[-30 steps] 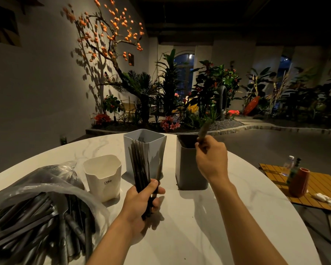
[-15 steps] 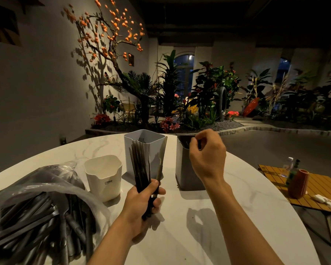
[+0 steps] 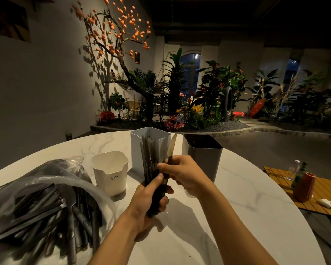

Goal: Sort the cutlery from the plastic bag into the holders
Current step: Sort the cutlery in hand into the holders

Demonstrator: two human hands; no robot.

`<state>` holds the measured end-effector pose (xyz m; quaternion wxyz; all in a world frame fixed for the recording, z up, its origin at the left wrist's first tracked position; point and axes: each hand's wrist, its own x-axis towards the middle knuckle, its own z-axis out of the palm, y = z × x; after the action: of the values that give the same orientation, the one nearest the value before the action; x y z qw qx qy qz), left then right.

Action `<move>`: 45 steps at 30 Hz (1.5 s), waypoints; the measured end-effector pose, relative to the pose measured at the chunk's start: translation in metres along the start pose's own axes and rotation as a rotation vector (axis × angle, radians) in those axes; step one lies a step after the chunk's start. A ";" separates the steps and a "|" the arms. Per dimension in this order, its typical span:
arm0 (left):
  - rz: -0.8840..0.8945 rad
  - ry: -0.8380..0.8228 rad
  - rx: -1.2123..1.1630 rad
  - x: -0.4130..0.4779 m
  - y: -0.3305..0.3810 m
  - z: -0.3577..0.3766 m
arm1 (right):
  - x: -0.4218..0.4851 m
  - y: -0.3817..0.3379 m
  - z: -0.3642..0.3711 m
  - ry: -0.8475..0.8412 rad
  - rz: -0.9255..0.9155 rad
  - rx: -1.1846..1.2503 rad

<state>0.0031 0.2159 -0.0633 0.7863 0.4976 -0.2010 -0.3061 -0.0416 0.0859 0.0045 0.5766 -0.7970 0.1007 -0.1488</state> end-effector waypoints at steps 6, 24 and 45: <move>-0.025 0.039 -0.004 0.001 0.001 0.001 | -0.002 -0.009 -0.015 0.064 -0.027 0.035; -0.047 0.151 -0.016 -0.001 0.001 0.007 | 0.014 0.002 -0.067 0.744 -0.077 -0.475; -0.067 0.131 -0.010 0.003 -0.003 0.005 | 0.010 0.004 -0.055 0.953 -0.295 -0.485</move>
<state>0.0013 0.2101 -0.0636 0.7897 0.5191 -0.1308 -0.2997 -0.0521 0.0326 0.0179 0.2404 -0.7569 0.2694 -0.5447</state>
